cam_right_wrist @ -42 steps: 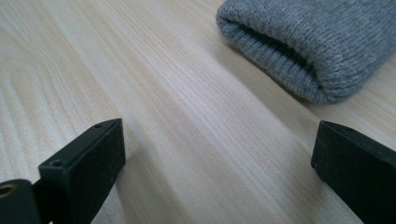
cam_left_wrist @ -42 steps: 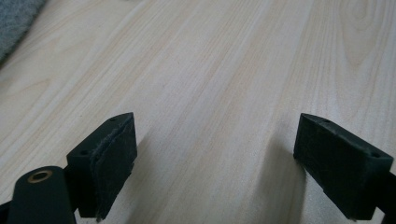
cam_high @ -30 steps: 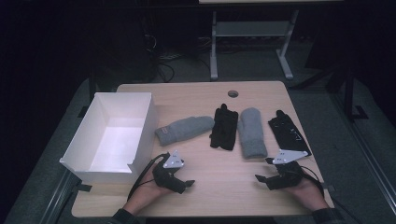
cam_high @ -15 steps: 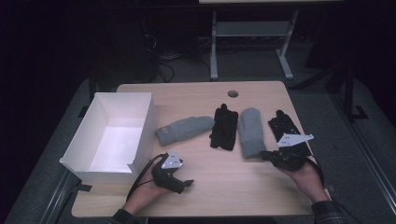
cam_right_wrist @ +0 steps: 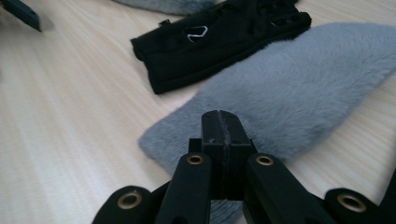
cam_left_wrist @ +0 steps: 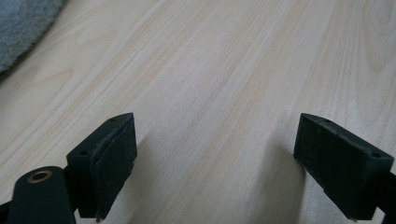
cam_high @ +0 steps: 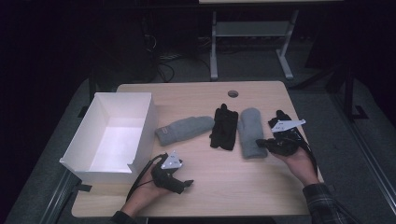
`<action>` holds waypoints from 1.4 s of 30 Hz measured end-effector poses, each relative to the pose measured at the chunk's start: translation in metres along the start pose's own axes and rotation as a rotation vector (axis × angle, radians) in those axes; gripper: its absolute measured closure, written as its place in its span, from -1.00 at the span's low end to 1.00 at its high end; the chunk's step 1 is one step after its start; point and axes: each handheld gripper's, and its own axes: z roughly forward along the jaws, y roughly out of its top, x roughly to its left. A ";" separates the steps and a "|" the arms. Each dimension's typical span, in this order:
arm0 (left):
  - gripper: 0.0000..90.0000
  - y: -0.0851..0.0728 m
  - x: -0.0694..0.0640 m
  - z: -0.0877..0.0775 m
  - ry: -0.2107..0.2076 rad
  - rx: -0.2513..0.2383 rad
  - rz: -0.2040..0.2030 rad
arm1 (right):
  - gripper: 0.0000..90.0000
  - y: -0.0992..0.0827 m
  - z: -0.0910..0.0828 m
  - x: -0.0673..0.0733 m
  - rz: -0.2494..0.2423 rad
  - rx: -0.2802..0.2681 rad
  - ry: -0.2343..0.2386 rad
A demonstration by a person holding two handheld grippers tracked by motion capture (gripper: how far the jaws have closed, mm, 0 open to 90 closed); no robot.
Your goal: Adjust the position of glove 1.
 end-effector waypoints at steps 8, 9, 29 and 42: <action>-0.72 0.000 0.000 0.000 0.001 0.000 -0.002 | 1.00 0.003 0.014 -0.009 0.004 0.027 -0.014; -0.72 0.000 0.000 0.000 0.003 0.001 -0.003 | 1.00 0.002 0.018 -0.010 0.010 0.043 -0.014; -0.72 -0.001 -0.002 -0.001 0.006 0.000 -0.006 | 1.00 -0.008 0.016 0.001 -0.009 0.096 0.037; -0.72 -0.001 -0.002 -0.001 0.007 0.000 -0.006 | 1.00 -0.013 0.012 0.024 -0.051 0.114 0.105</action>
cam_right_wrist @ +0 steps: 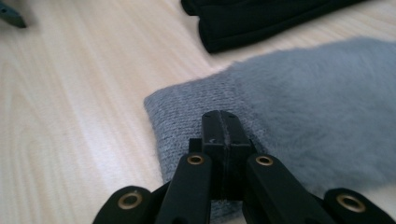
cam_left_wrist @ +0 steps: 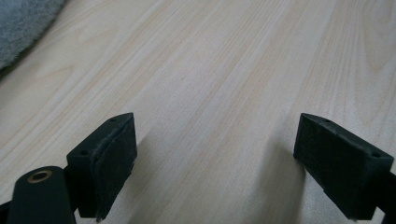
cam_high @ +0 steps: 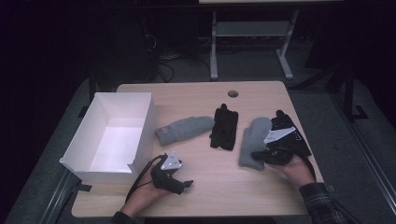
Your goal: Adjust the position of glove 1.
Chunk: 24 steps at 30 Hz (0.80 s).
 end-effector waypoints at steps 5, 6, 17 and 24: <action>-0.72 0.000 0.000 0.000 0.000 0.000 0.001 | 1.00 0.004 -0.004 0.002 -0.007 -0.018 0.009; -0.72 0.000 0.000 0.000 0.000 0.001 0.001 | 1.00 0.006 -0.006 0.000 -0.002 -0.032 0.006; -0.72 0.000 0.000 0.000 0.000 0.001 0.001 | 1.00 0.021 -0.006 -0.043 0.064 -0.058 -0.091; -0.72 0.000 0.000 0.000 0.000 0.002 0.002 | 1.00 0.014 0.015 -0.039 0.041 0.038 -0.084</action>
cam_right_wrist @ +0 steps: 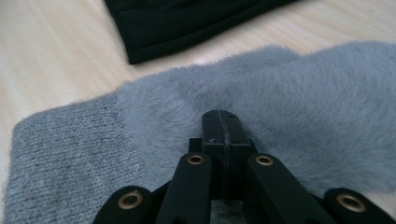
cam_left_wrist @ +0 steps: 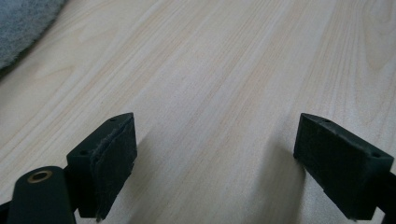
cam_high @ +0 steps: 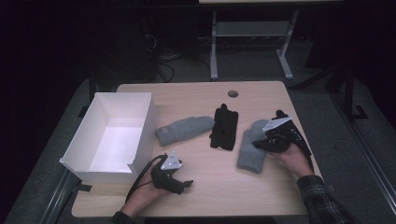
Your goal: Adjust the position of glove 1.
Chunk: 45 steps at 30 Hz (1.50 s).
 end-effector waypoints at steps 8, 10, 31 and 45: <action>-0.72 0.000 0.000 0.000 0.000 -0.001 -0.001 | 1.00 -0.001 0.001 0.028 -0.049 0.010 0.048; -0.72 0.000 0.000 0.000 0.000 -0.001 -0.002 | 1.00 -0.003 -0.001 0.041 -0.063 0.012 0.070; -0.72 0.000 0.000 0.000 0.001 -0.005 0.001 | 1.00 -0.031 -0.036 0.087 -0.122 -0.013 0.119; -0.72 -0.001 -0.001 0.000 0.000 -0.006 -0.008 | 1.00 -0.043 -0.029 0.105 -0.159 0.046 0.215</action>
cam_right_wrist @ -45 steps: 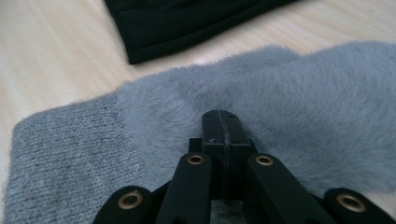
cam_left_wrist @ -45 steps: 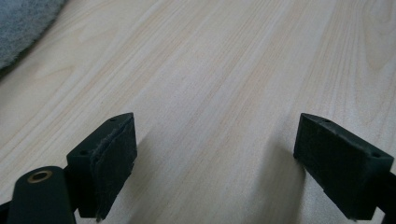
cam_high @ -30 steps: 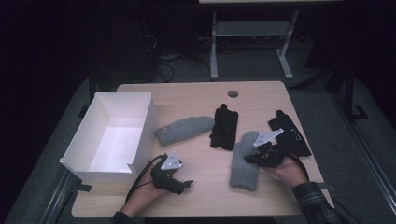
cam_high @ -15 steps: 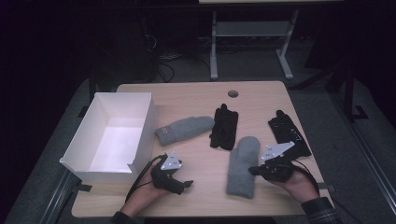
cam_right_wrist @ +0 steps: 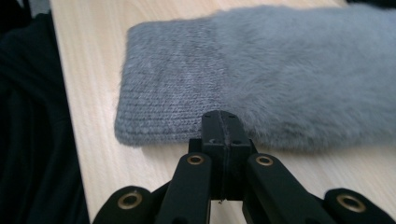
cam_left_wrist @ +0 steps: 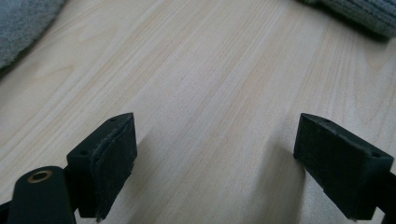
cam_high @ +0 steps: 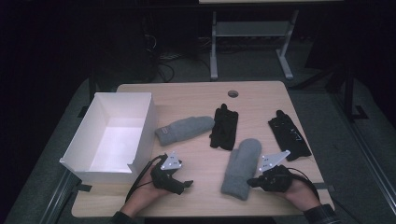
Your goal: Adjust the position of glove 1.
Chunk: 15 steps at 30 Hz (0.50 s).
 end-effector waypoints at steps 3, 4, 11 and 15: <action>-0.72 0.000 0.000 0.000 0.001 -0.001 0.003 | 1.00 0.004 0.005 0.002 -0.025 -0.001 0.015; -0.72 0.000 0.000 0.000 0.001 -0.001 0.003 | 1.00 0.006 0.007 0.003 -0.036 -0.002 0.018; -0.72 0.000 0.000 0.000 0.001 0.000 0.006 | 1.00 0.023 0.022 0.008 -0.060 -0.010 0.050; -0.72 0.000 0.000 0.000 0.001 0.002 0.004 | 1.00 0.035 0.033 0.009 -0.118 -0.012 0.062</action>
